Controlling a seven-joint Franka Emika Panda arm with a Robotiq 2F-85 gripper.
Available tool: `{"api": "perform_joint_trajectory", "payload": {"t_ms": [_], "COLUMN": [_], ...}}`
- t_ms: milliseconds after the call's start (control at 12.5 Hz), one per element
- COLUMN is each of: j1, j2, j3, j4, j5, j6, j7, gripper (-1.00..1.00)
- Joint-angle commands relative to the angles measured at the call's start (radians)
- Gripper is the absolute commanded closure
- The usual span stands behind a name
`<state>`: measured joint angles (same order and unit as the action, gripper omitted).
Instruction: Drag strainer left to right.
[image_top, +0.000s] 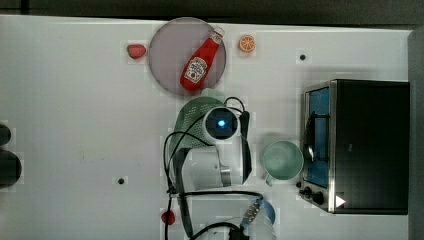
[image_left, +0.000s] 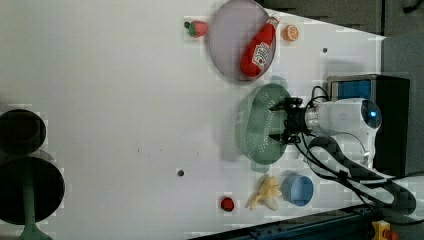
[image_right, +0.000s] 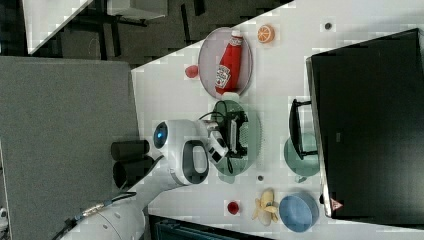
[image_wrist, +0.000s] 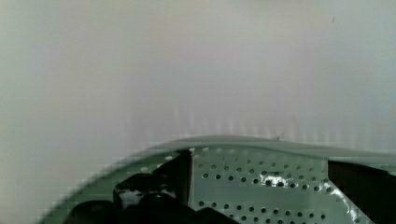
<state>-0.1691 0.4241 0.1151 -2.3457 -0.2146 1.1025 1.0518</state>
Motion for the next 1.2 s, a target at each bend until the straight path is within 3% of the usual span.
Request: {"api": "perform_joint_trajectory", "payload": {"t_ms": [80,720,1040,1200], "j1": [-0.048,-0.065,-0.065,-0.065], "j2": [-0.02,-0.033,-0.189,-0.301], "j3": [-0.011,-0.076,-0.01,0.014], "j4": [-0.006,0.001,0.004,0.039], "j5": [-0.016,-0.016,-0.016,-0.015], "j6": [0.009,0.038,-0.02,-0.144], "j7": [-0.165,-0.26,-0.494,-0.63], "gripper": [-1.0,-1.0,-1.0,-1.0]}}
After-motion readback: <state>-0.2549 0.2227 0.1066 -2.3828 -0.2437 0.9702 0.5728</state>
